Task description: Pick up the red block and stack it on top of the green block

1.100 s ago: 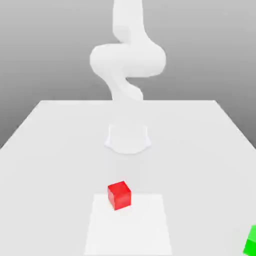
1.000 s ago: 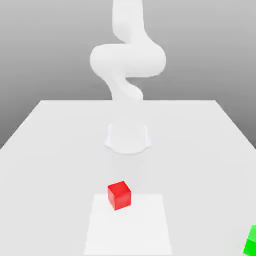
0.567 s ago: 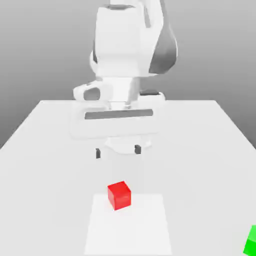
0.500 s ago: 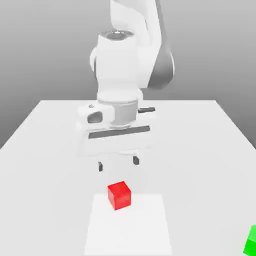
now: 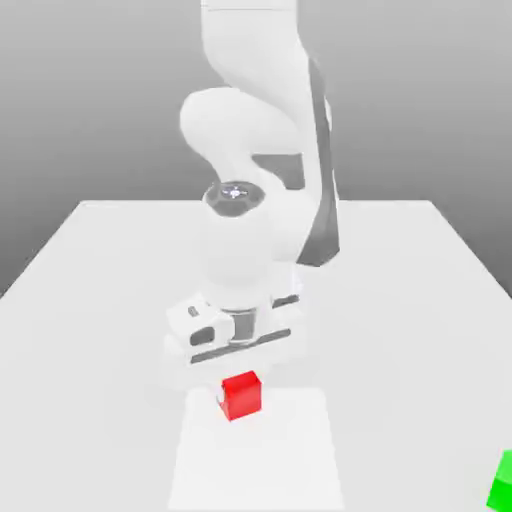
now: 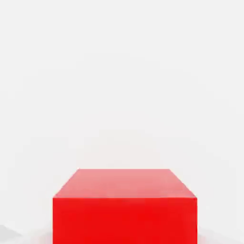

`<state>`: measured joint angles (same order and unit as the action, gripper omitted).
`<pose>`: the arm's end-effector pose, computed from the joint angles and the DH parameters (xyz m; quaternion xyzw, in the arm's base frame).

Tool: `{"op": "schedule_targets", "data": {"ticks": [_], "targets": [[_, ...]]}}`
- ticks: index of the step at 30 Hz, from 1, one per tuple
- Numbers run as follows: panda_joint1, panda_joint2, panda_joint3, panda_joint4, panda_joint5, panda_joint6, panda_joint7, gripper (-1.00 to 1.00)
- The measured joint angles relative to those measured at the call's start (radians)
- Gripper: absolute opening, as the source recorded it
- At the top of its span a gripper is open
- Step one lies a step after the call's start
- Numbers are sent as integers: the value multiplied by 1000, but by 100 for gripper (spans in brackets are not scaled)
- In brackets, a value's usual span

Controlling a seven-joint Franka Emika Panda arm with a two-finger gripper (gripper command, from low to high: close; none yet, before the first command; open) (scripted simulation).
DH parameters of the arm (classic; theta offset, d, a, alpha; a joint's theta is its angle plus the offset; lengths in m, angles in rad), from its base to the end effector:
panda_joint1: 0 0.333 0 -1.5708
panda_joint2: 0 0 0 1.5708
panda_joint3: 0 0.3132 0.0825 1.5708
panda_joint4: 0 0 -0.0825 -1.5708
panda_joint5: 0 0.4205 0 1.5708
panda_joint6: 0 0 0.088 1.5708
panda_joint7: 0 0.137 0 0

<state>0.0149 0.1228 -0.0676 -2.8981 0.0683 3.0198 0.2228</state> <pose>0.3397 -0.0246 0.0893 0.9853 -0.1706 -0.0003 0.0000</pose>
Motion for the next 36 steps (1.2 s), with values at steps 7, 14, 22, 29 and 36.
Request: {"op": "schedule_targets", "data": {"ticks": [7,14,22,29,36], "targets": [[8,-199,-4,0,-81,-199,45,-100],[154,-79,74,239,-52,-318,-67,-100],[268,84,175,529,-96,-447,-146,-100],[376,252,234,734,-172,-489,-171,-100],[390,321,221,743,-192,-431,-160,100]]}}
